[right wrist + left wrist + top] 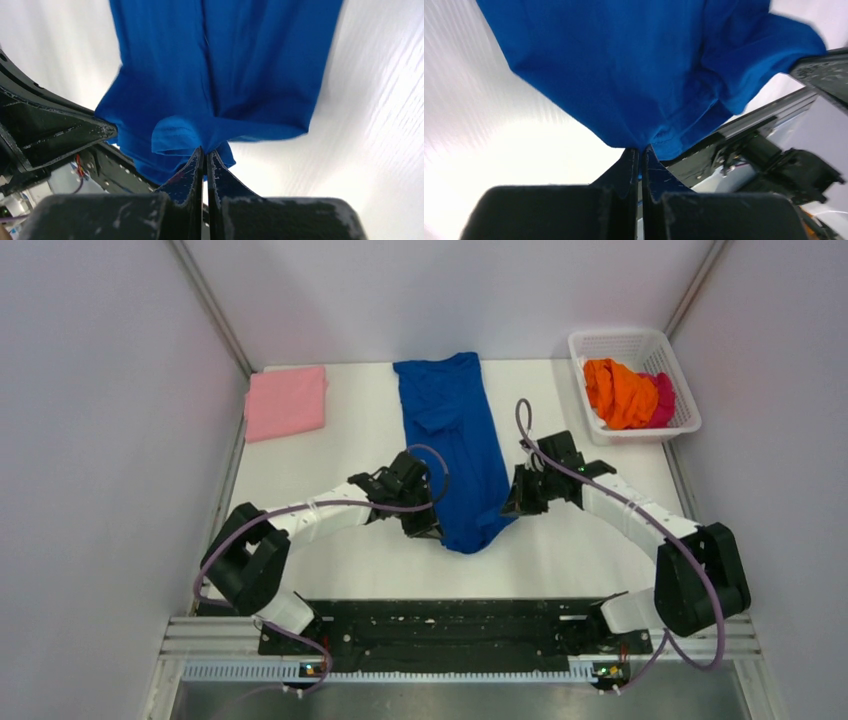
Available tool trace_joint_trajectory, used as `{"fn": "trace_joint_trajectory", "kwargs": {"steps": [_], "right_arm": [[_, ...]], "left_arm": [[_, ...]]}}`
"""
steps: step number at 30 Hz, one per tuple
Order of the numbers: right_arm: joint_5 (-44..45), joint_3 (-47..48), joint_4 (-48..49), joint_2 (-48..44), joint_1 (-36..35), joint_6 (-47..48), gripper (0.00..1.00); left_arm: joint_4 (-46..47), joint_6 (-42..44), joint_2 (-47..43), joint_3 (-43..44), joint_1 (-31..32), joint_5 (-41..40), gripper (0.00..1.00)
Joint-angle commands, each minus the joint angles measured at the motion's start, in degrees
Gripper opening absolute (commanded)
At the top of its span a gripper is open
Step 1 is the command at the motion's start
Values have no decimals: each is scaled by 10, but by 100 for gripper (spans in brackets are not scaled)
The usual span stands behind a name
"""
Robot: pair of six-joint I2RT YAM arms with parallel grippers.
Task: Fold and stack the t-shirts
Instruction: Fold the folded rectangular tshirt in 1/3 of the way
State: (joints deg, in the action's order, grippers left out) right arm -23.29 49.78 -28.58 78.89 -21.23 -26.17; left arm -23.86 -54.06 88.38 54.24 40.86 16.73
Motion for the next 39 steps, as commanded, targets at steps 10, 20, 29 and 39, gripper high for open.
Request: {"fn": "trace_joint_trajectory", "kwargs": {"steps": [10,20,29,39], "right_arm": [[60,304,34,223,21,-7,0],[50,473,46,386,58,5,0],[48,600,52,496,66,38,48],[73,417,80,335,65,80,81]], "left_arm": [[32,42,118,187,-181,61,0],[21,99,263,349,-265,83,0],[21,111,348,448,-292,108,42],[21,126,201,322,-298,76,99]]}}
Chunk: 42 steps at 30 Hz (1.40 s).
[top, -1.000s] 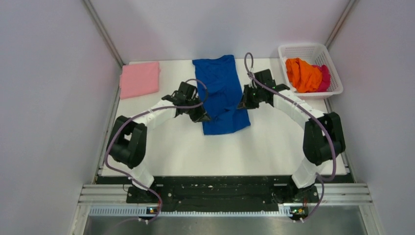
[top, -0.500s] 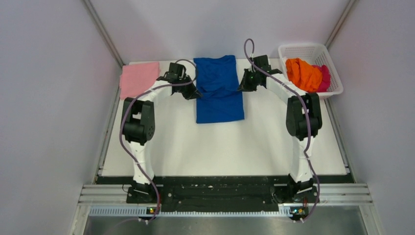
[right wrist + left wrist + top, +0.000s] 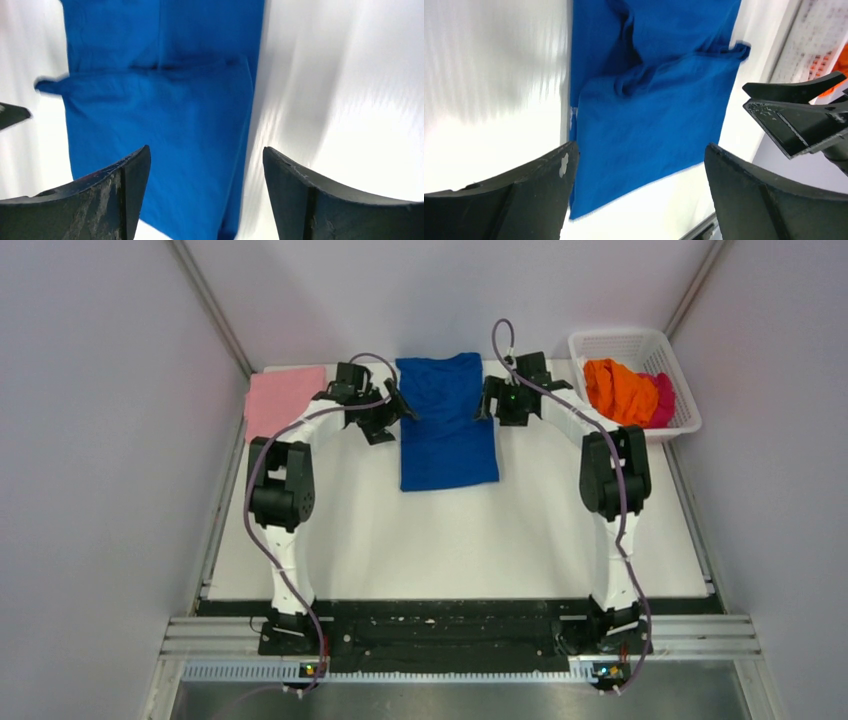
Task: Fold and stack the t-shirts
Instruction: Fold the folded rectangular tshirt in 1/3 of the way, then grab one side of the 2/3 rectangular tshirt with both arms, then fold the long partially folded tshirt into a neat square
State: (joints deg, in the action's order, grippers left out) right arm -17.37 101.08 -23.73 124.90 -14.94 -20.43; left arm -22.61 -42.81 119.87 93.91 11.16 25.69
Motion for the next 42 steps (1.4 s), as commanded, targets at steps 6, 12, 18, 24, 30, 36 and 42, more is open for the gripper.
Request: {"fn": "trace_joint_trajectory", "kwargs": {"steps": [6,12,18,24,30,36,42], "right_arm": [[-45,-339,103,-246,-3,-24,78],[-46,-397,125,-237,-25,-18,61],[-9,-394,135,-203,-27,-23,47],[-16,-405,159,-179,-27,-32,46],[-16,-406,174,-170,-27,-31,30],[-25,-421,197,-170,-27,-28,0],[-27,-483,170,-270,-43,-3,0]], "left_arm": [[44,-9,-221,-282,25,-29,99],[65,-32,-189,-320,60,-48,79],[54,-24,-140,-301,78,-92,63],[48,-19,-93,-282,78,-98,49],[36,-17,-70,-253,78,-122,6],[32,1,-85,-265,79,-124,0],[23,-6,-184,-354,97,-131,0]]}}
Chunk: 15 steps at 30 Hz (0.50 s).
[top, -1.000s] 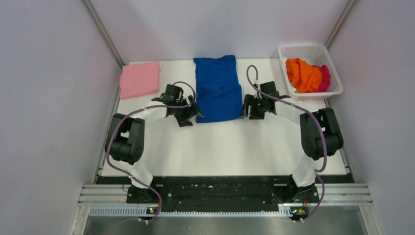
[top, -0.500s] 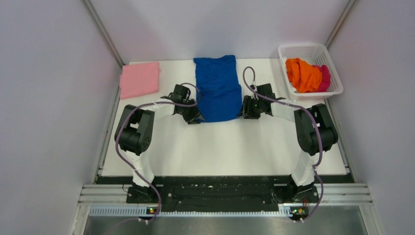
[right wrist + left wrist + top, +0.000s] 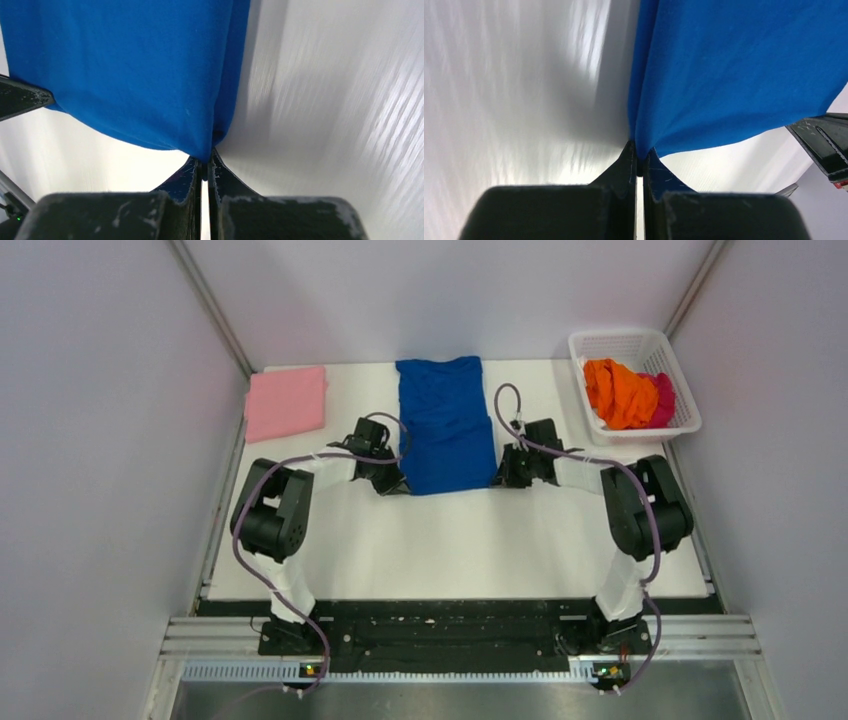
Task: Fold and stack the t-shirts
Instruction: Fold the long partially folded tshirt into a neat square
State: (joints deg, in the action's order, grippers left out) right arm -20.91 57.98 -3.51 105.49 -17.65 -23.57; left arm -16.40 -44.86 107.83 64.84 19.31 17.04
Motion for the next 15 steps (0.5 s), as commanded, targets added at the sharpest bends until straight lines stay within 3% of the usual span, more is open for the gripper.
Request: {"fn": "trace_joint_trajectory", "kwargs": {"steps": [1,5,9,12,15], "right_arm": [[2,-69,-42,-103,-23,33,0],[-2,-126,-135,-214,-74,28,0],[-17,-147,-210,-357,-100,-12,0],[-13,-100,-240,-399,-100,-7,0],[-29,-29,-241,-378,-81,2,0]], "left_arm": [[-43,11,-91,-80,26,-48,0],[-106,-17,-239,-138,76,-80,0],[-174,-39,-370,-163,88,-77,0],[-182,-37,-414,-143,89,-60,0],[-163,-23,-407,-93,88,-88,0]]}}
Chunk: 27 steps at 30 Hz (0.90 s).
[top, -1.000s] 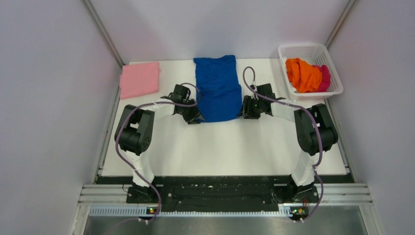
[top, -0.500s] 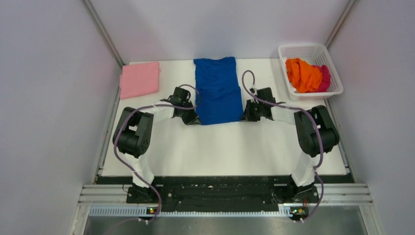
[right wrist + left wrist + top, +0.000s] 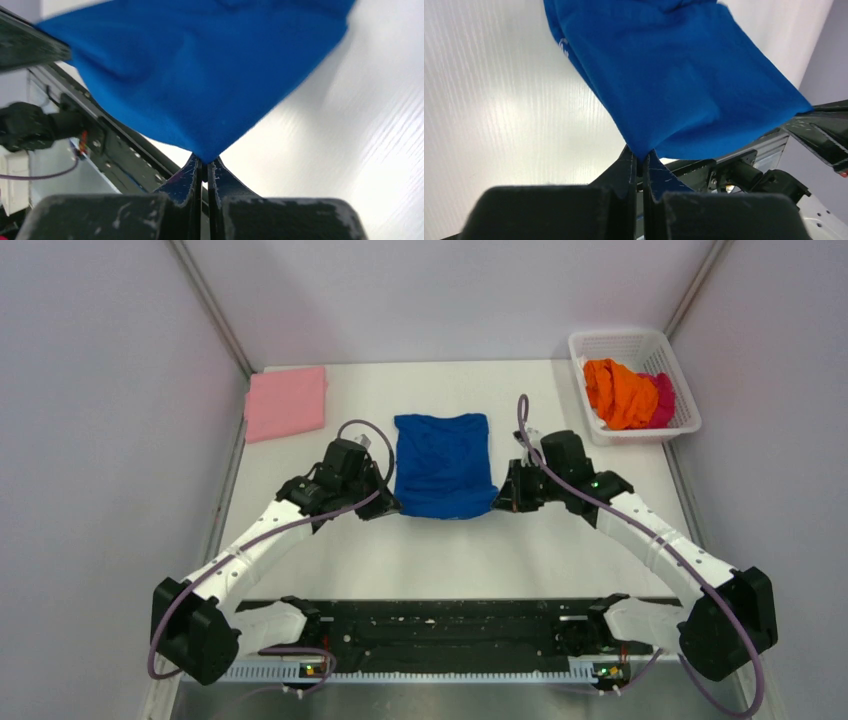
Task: Fold and stack the t-shirts
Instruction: Fold the long partially folded tshirt into a neat square
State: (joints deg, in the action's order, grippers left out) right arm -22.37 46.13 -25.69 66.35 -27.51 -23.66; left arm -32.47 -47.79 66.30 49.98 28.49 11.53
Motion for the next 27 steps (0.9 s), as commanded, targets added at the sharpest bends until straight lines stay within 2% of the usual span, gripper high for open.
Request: {"fn": "trace_joint_trajectory", "kwargs": {"steps": [1,5,8,12,20,24,26,27], "right_arm": [[-36,113,-18,32,32,2,0],[-73,178,42,97,89,-13,0],[-106,235,108,164,118,-28,0],[-134,309,168,266,141,-53,0],[-152,472,175,495,182,-67,0],[-125,567,161,603,193,-69,0],[-100,637,150,657,199,-65,0],[-91,667,148,687,200,-64,4]], "left_arm": [[10,12,17,75,-6,-44,0],[52,37,89,157,-43,-56,0],[91,47,172,227,-85,-23,0],[91,66,282,338,-122,-13,0],[73,77,491,528,-172,16,0],[63,70,601,648,-182,18,0],[64,65,666,710,-185,35,3],[63,60,694,738,-185,40,6]]}}
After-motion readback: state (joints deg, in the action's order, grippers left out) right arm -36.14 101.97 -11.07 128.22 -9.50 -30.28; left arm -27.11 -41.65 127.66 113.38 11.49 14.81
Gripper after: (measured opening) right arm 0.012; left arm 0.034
